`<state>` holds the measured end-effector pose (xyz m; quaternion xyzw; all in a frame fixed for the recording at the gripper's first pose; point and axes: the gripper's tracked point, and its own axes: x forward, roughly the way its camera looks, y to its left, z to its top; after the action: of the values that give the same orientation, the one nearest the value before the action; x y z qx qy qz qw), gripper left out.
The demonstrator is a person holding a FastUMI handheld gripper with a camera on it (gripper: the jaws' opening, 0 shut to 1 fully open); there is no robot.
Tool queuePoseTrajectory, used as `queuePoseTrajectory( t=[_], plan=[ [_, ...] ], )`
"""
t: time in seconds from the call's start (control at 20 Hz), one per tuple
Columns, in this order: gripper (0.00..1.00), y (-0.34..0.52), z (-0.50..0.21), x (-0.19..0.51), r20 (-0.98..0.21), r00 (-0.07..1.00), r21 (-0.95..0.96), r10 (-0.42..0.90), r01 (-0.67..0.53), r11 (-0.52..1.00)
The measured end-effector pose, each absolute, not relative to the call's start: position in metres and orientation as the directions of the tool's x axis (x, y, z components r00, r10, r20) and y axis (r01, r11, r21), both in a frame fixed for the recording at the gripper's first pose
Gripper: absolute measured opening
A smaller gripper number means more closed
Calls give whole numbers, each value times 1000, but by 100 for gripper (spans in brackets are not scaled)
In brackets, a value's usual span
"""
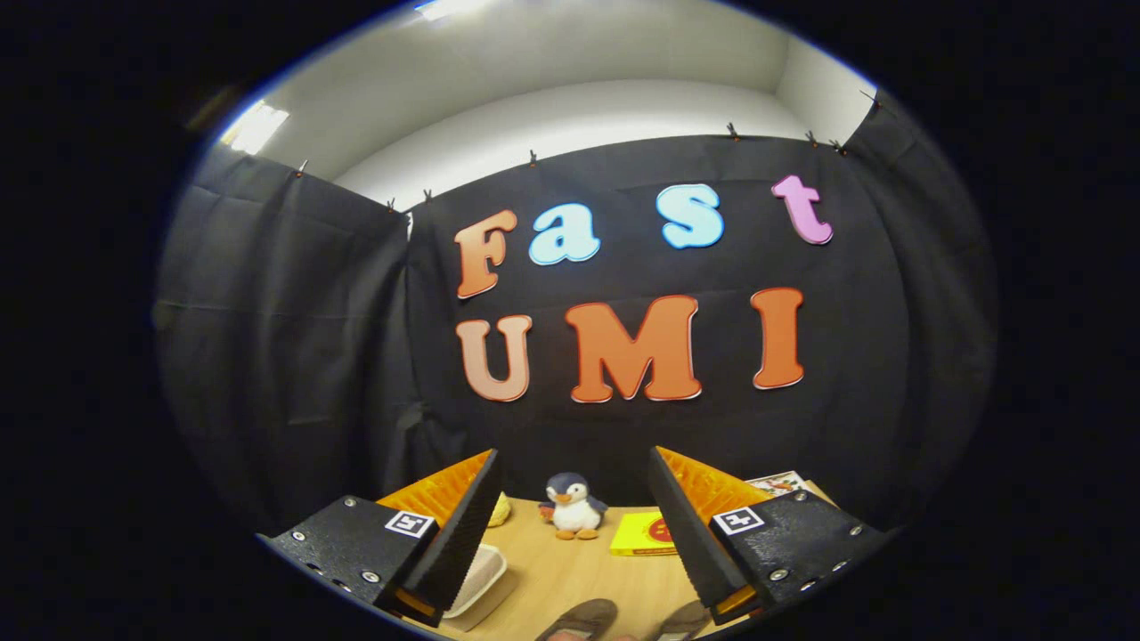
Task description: Open the storage box then place both shoes into the box .Put the left shoe in first, then the right shoe, with the right side of both shoes facing outward in a uniform manner.
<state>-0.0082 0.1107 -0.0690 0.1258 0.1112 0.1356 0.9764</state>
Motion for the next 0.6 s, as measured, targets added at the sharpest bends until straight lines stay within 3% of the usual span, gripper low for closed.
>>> queuePoseTrajectory(
  t=[0.2,0.6],
  plan=[
    [98,158,-114,-11,-290,856,397,428,-300,868],
    [98,227,-191,-29,-444,651,585,616,-311,749]
  ],
)
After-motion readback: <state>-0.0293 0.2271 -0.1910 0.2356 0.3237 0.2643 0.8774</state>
